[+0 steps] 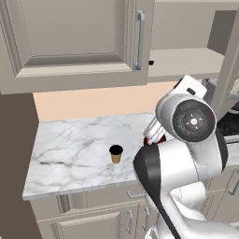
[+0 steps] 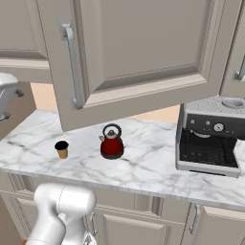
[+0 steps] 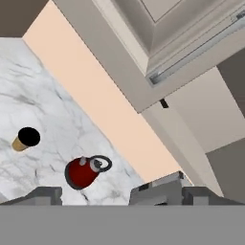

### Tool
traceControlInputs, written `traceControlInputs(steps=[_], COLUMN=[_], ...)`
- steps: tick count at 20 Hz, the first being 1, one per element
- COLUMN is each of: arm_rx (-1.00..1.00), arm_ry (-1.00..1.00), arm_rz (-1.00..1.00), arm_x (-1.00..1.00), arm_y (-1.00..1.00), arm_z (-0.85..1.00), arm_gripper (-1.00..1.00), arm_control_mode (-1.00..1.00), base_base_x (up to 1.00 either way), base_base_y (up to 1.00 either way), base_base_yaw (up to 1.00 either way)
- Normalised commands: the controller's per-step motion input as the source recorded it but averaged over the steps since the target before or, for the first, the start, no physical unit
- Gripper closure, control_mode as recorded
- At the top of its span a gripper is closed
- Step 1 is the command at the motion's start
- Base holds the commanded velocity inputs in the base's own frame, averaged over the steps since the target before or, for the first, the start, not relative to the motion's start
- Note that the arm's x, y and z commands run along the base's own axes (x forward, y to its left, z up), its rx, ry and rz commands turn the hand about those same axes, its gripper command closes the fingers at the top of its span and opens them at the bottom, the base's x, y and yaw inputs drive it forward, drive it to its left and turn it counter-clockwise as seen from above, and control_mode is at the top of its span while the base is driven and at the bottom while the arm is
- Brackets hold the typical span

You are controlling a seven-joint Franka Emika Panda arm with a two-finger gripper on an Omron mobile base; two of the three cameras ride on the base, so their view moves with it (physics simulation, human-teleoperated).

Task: Pick the pan from the cabinet and place it on the stove. Then turn on the stove burner for the pan.

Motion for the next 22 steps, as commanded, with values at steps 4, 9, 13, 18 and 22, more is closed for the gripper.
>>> traceControlInputs(steps=[4, 9, 13, 18, 22], arm_rx=[-0.1, -0.08, -0.05, -0.03, -0.01], arm_ry=[0.01, 0.05, 0.01, 0.0, 0.0], arm_rz=[-0.23, -0.17, -0.13, -0.12, -0.12], arm_x=[0.4, 0.49, 0.3, 0.11, 0.02], arm_y=[-0.23, -0.28, -0.46, -0.56, -0.63], arm_z=[0.0, 0.0, 0.0, -0.02, -0.05], arm_gripper=[-1.0, -1.0, -1.0, -1.0, -1.0], arm_control_mode=[-1.0, -1.0, -1.0, -1.0, -1.0], base_base_x=[0.0, 0.0, 0.0, 0.0, 0.0], base_base_y=[0.0, 0.0, 0.0, 0.0, 0.0], base_base_yaw=[0.0, 0.0, 0.0, 0.0, 0.0])
